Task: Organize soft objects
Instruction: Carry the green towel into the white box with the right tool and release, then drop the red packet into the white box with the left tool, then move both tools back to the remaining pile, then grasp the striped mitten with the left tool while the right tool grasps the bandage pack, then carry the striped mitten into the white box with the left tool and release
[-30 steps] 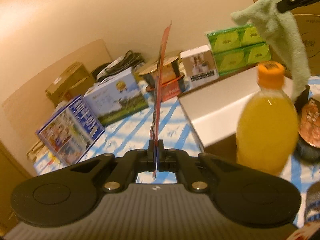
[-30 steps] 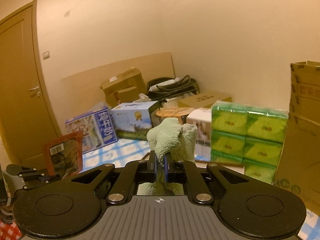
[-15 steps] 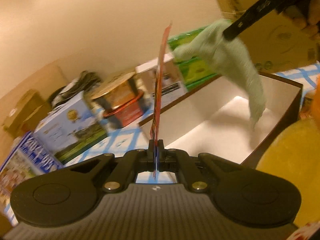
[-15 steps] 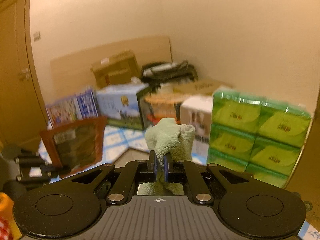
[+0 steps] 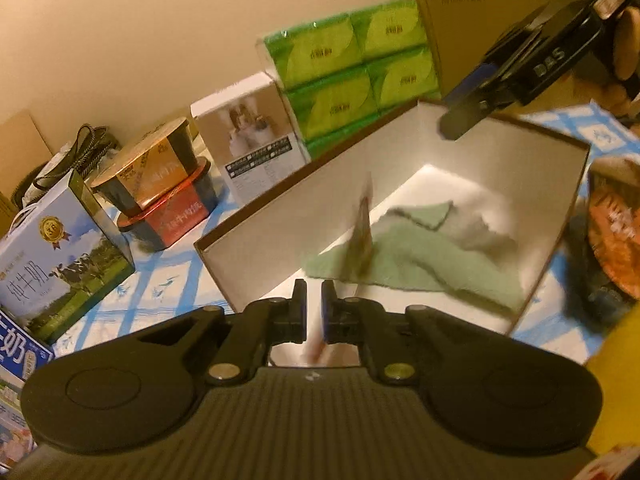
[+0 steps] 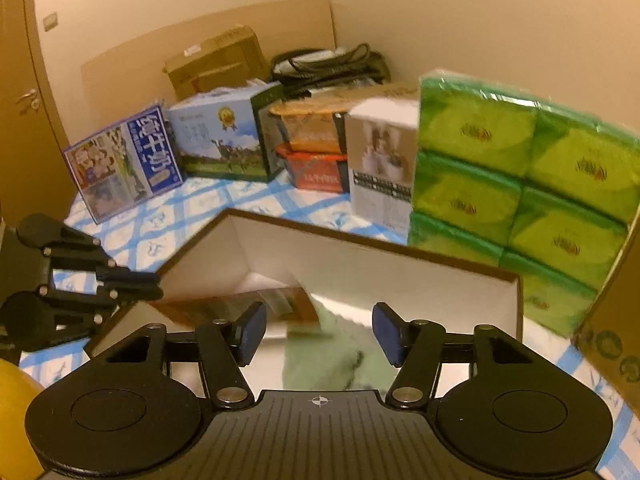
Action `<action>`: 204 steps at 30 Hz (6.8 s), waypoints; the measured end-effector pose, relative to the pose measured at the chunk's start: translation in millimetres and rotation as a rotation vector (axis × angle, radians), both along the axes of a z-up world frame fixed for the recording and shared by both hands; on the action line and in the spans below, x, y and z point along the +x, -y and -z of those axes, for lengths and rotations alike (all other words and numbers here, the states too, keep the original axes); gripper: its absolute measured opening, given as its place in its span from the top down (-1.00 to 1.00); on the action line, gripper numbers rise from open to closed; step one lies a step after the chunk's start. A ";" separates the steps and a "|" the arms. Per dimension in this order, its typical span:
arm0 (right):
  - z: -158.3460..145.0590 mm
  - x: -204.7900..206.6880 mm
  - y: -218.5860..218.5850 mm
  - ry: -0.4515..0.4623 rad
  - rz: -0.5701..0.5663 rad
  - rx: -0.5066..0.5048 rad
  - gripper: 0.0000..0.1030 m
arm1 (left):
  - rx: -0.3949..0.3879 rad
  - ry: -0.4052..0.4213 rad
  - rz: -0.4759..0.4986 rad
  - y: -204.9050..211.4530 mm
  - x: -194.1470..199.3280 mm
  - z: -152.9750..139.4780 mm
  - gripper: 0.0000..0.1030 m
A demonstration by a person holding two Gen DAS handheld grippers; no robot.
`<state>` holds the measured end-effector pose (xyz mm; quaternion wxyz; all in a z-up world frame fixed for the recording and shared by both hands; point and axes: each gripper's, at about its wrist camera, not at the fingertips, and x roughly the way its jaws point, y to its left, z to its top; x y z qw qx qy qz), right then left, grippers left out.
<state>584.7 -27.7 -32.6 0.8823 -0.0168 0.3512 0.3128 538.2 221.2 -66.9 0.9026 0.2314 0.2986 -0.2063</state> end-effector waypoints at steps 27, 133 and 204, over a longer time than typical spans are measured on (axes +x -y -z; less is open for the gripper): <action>1.5 -27.3 14.3 -0.045 -0.009 -0.028 -0.14 | -0.033 -0.026 -0.166 -22.1 -10.7 -10.5 0.73; 93.3 -395.1 114.6 -0.180 0.096 -0.049 0.50 | -0.102 -0.243 -0.314 177.6 -344.7 48.0 0.09; -5.5 -53.9 125.4 -0.126 0.129 0.184 0.50 | -0.367 0.029 -0.791 194.5 -56.3 -86.6 0.83</action>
